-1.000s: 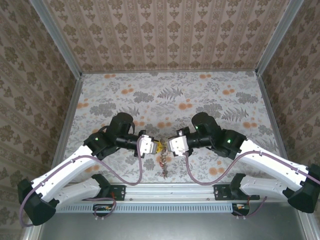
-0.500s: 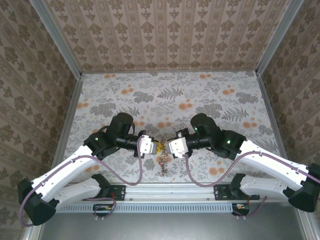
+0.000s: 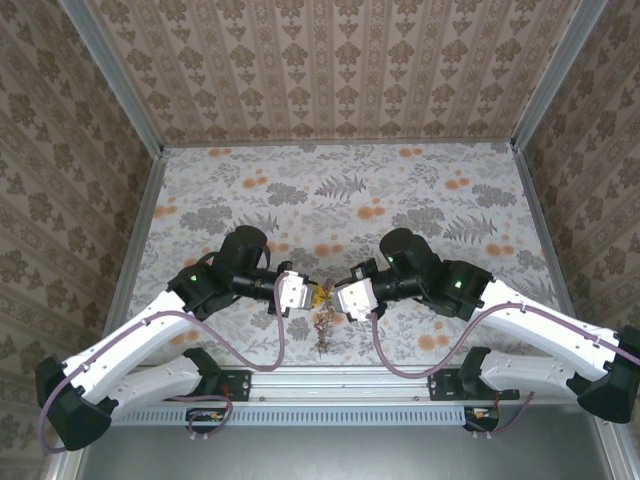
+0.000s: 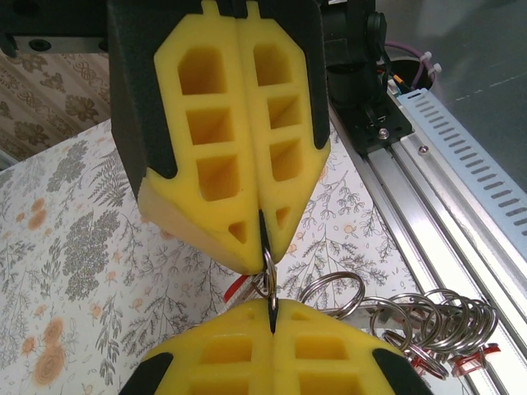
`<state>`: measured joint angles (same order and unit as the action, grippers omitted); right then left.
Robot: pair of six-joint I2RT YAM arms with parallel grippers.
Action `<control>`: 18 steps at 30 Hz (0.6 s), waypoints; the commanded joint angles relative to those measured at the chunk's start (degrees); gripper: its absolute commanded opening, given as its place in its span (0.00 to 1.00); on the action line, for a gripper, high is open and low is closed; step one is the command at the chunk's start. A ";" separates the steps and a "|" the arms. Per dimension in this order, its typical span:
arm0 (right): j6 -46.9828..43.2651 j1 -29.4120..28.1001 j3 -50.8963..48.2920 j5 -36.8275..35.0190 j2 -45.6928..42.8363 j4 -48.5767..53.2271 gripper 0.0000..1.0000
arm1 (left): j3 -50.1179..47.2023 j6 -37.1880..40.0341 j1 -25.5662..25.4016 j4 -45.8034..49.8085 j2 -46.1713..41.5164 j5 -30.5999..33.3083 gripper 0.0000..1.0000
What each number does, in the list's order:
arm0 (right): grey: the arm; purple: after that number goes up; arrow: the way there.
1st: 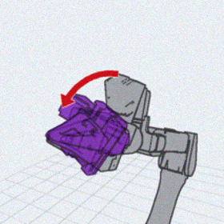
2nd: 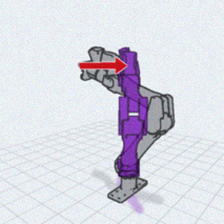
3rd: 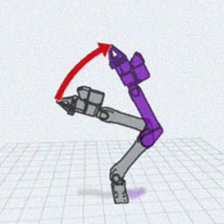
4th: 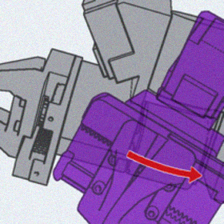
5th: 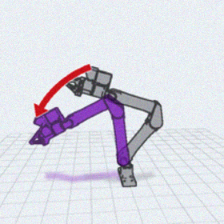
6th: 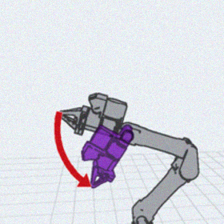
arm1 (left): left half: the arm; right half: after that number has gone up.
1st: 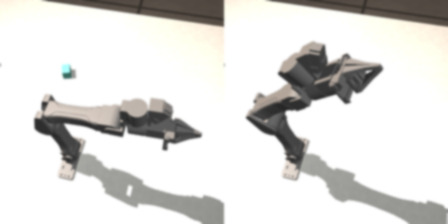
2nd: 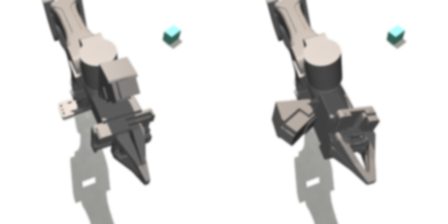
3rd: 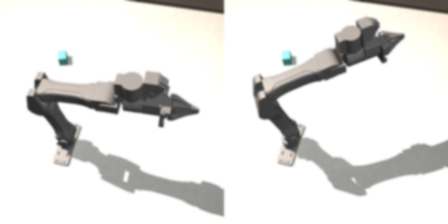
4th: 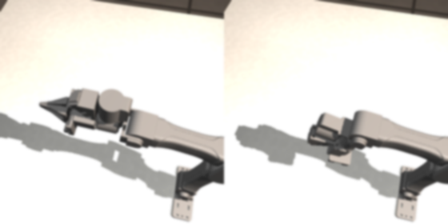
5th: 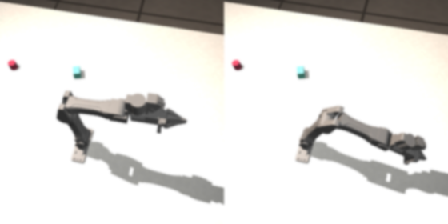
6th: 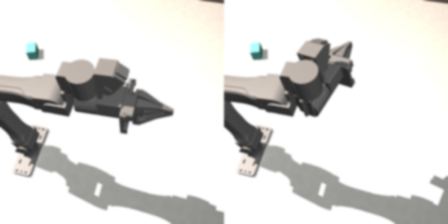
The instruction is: Put the keys on the keyring
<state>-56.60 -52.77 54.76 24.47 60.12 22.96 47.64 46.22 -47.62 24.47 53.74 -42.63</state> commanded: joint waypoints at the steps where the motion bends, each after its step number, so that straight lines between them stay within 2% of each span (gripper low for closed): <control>1: -0.83 -0.50 1.11 1.21 -0.44 1.78 0.00 | 2.15 -0.86 -0.24 -2.36 -0.51 -1.64 0.00; 18: -2.11 -0.51 -4.02 -1.17 -5.14 -2.39 0.00 | -0.47 -9.66 1.77 -11.92 -2.40 -5.41 0.00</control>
<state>-57.30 -52.77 52.01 22.74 55.64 19.90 47.24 40.03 -46.78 19.81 53.10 -45.19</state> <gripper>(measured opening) 0.067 0.043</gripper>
